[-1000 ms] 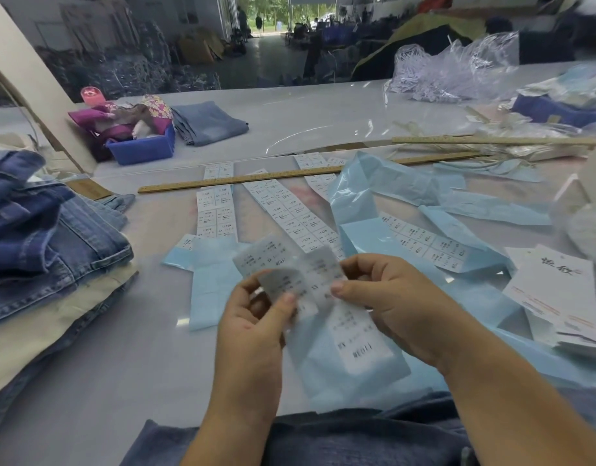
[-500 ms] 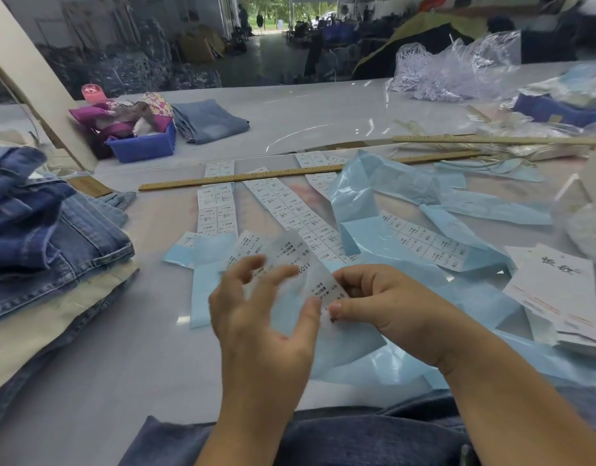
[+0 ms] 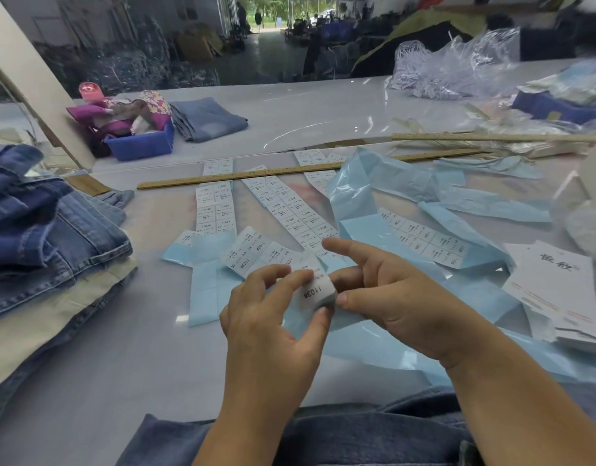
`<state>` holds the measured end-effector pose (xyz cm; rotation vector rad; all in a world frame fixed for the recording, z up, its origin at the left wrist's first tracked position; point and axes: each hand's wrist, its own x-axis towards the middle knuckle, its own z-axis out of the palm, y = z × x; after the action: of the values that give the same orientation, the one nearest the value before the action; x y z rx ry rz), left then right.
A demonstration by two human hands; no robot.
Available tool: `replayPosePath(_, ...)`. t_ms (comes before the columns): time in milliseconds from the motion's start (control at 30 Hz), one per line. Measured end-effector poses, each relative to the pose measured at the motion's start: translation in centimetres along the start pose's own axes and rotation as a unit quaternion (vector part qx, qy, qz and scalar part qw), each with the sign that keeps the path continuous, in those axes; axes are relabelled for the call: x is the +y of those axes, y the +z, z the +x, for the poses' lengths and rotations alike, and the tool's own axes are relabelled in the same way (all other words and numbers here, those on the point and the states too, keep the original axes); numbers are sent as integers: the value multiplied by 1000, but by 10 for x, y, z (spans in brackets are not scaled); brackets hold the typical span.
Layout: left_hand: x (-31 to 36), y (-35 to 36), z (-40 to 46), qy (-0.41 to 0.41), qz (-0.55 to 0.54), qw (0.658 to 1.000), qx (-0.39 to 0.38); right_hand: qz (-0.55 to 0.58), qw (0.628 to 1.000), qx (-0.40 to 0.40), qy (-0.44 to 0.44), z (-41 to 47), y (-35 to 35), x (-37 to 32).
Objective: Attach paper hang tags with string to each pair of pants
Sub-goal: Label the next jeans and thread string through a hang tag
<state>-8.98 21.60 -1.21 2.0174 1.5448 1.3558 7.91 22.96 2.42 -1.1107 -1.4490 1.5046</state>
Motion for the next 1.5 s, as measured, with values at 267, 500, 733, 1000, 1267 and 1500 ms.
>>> replayPosePath(267,0,-1,-1,-27,-87,995,-29,-83,995,52,-31,-2,4,-5)
replayPosePath(500,-2,-1,2,-124,-231,962,-75,-137,989,38,-50,-3,5,-4)
replayPosePath(733,-2,-5,3,-140,-266,953,-51,-167,984,21,-59,-1,7,-2)
replayPosePath(1000,-8,-5,6,-185,-295,936,48,-275,953,127,7,9,-1,19)
replayPosePath(1267,-1,-10,7,-166,-349,918,88,-349,916,190,61,17,-9,32)
replayPosePath(1500,19,-20,4,-138,-365,921,11,-308,911,274,-32,-2,-5,2)
